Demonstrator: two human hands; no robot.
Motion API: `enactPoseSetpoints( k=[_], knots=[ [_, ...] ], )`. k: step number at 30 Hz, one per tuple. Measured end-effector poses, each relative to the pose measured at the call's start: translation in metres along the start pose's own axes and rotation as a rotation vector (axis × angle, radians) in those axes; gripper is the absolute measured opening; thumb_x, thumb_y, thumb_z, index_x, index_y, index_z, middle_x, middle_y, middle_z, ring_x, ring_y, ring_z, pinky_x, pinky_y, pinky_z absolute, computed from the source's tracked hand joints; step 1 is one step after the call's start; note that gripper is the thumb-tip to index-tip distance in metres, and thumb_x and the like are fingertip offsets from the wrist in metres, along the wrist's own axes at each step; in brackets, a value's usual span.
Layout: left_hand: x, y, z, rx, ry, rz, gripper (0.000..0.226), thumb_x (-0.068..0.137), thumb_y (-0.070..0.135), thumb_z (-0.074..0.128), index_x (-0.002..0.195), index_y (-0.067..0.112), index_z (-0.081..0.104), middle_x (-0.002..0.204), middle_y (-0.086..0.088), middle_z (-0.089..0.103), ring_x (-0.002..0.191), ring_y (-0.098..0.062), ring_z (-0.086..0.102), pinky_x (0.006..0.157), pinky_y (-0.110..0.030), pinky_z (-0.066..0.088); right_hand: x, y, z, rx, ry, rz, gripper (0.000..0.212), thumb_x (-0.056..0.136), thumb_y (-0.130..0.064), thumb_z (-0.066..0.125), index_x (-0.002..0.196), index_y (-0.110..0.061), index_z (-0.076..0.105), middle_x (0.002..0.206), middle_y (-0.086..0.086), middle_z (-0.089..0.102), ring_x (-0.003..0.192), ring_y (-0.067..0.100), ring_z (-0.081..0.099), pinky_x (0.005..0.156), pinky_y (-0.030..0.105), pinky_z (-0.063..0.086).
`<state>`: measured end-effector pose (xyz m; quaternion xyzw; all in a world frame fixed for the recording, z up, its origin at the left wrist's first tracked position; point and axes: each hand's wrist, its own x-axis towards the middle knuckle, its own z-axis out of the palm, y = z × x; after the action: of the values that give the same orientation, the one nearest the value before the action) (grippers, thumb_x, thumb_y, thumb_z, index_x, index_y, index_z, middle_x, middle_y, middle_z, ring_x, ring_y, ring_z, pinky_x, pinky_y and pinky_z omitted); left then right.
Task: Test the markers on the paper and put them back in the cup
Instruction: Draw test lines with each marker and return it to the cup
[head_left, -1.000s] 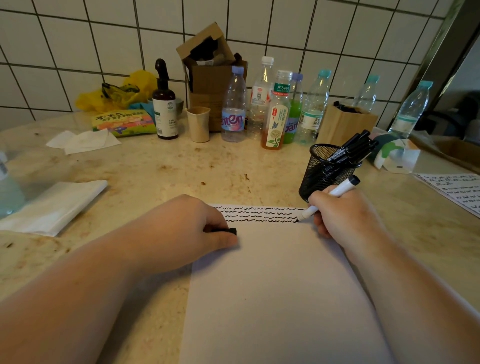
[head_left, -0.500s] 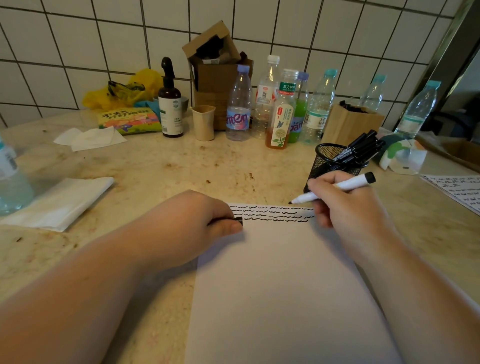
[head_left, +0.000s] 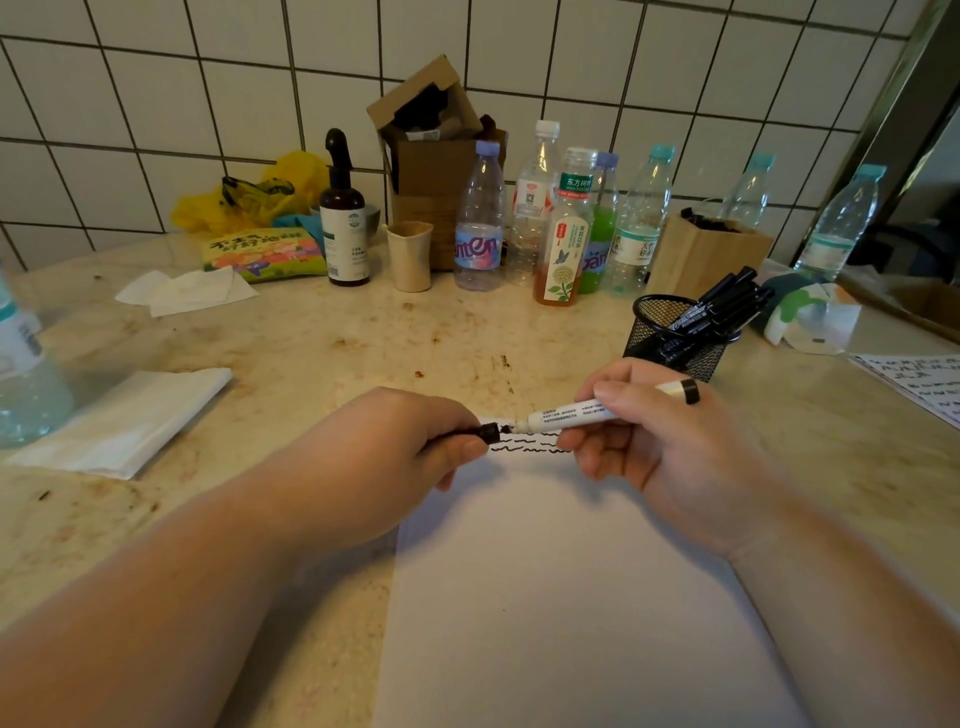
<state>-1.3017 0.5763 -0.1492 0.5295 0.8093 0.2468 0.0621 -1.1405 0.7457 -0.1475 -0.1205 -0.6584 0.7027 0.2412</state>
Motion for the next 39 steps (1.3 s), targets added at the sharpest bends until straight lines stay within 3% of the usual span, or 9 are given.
enactPoseSetpoints(
  k=[7, 13, 16, 20, 24, 26, 32, 35, 39],
  knots=[
    [0.000, -0.001, 0.000, 0.037, -0.017, 0.013, 0.017, 0.095, 0.046, 0.051, 0.097, 0.038, 0.066, 0.077, 0.015, 0.066, 0.072, -0.005, 0.058, 0.057, -0.019, 0.043, -0.003, 0.002, 0.001, -0.082, -0.095, 0.049, 0.018, 0.075, -0.018, 0.075, 0.091, -0.009, 0.077, 0.093, 0.024, 0.076, 0.072, 0.028, 0.072, 0.062, 0.028, 0.057],
    [0.000, -0.001, 0.000, 0.085, -0.005, 0.023, 0.022, 0.098, 0.042, 0.046, 0.096, 0.031, 0.064, 0.078, 0.013, 0.062, 0.075, -0.003, 0.054, 0.058, -0.017, 0.039, -0.001, 0.003, 0.000, -0.281, -0.059, 0.036, 0.012, 0.078, -0.014, 0.075, 0.089, -0.011, 0.079, 0.072, 0.012, 0.074, 0.048, 0.013, 0.055, 0.043, 0.017, 0.041],
    [-0.002, 0.002, -0.002, 0.069, 0.013, 0.023, 0.023, 0.098, 0.042, 0.045, 0.091, 0.030, 0.063, 0.081, 0.010, 0.063, 0.075, -0.007, 0.055, 0.063, -0.022, 0.043, -0.002, 0.004, 0.003, -0.224, -0.098, 0.025, 0.013, 0.074, -0.019, 0.073, 0.085, -0.011, 0.076, 0.066, 0.012, 0.066, 0.044, 0.014, 0.048, 0.041, 0.019, 0.038],
    [-0.004, 0.003, -0.004, -0.048, 0.025, 0.030, 0.024, 0.094, 0.043, 0.048, 0.076, 0.033, 0.059, 0.068, 0.005, 0.060, 0.063, -0.012, 0.053, 0.053, -0.022, 0.040, -0.005, 0.002, 0.002, -0.168, -0.118, 0.010, 0.018, 0.075, -0.015, 0.070, 0.089, -0.004, 0.071, 0.064, 0.012, 0.063, 0.044, 0.015, 0.046, 0.042, 0.019, 0.037],
    [-0.001, 0.000, -0.004, -0.060, -0.006, 0.010, 0.023, 0.095, 0.041, 0.052, 0.077, 0.033, 0.062, 0.067, 0.004, 0.059, 0.059, -0.009, 0.051, 0.053, -0.021, 0.039, -0.007, 0.002, 0.004, -0.248, -0.110, -0.008, 0.016, 0.078, -0.017, 0.074, 0.089, -0.006, 0.072, 0.061, 0.010, 0.059, 0.046, 0.016, 0.046, 0.043, 0.021, 0.037],
    [0.001, -0.002, -0.003, -0.023, -0.023, -0.004, 0.019, 0.096, 0.042, 0.051, 0.084, 0.033, 0.064, 0.070, 0.005, 0.062, 0.061, -0.008, 0.054, 0.054, -0.019, 0.040, -0.006, 0.003, 0.007, -0.341, -0.060, -0.027, 0.004, 0.085, -0.013, 0.076, 0.086, -0.012, 0.073, 0.057, 0.005, 0.054, 0.048, 0.016, 0.045, 0.045, 0.022, 0.036],
    [0.003, -0.005, 0.004, 0.092, -0.008, -0.073, 0.027, 0.085, 0.059, 0.059, 0.104, 0.040, 0.058, 0.076, 0.013, 0.061, 0.066, 0.000, 0.055, 0.059, -0.022, 0.043, -0.003, -0.006, 0.008, -0.324, 0.246, -0.076, 0.022, 0.089, -0.003, 0.055, 0.074, -0.019, 0.059, 0.055, 0.007, 0.044, 0.053, 0.021, 0.036, 0.048, 0.032, 0.027],
    [0.000, -0.011, 0.004, 0.094, 0.006, -0.118, 0.036, 0.074, 0.066, 0.065, 0.097, 0.039, 0.061, 0.076, 0.018, 0.062, 0.069, 0.002, 0.057, 0.062, -0.022, 0.045, -0.001, -0.029, 0.000, -0.462, 0.444, -0.188, 0.011, 0.090, -0.013, 0.057, 0.082, -0.019, 0.059, 0.057, 0.003, 0.053, 0.053, 0.019, 0.046, 0.057, 0.039, 0.040],
    [-0.003, -0.011, 0.005, 0.081, -0.005, -0.123, 0.033, 0.071, 0.062, 0.070, 0.089, 0.035, 0.064, 0.078, 0.018, 0.066, 0.072, 0.001, 0.060, 0.070, -0.025, 0.053, 0.001, -0.064, -0.021, -0.751, 0.646, -0.238, 0.004, 0.092, -0.030, 0.060, 0.091, -0.026, 0.063, 0.071, 0.002, 0.065, 0.055, 0.013, 0.054, 0.054, 0.030, 0.041]
  ],
)
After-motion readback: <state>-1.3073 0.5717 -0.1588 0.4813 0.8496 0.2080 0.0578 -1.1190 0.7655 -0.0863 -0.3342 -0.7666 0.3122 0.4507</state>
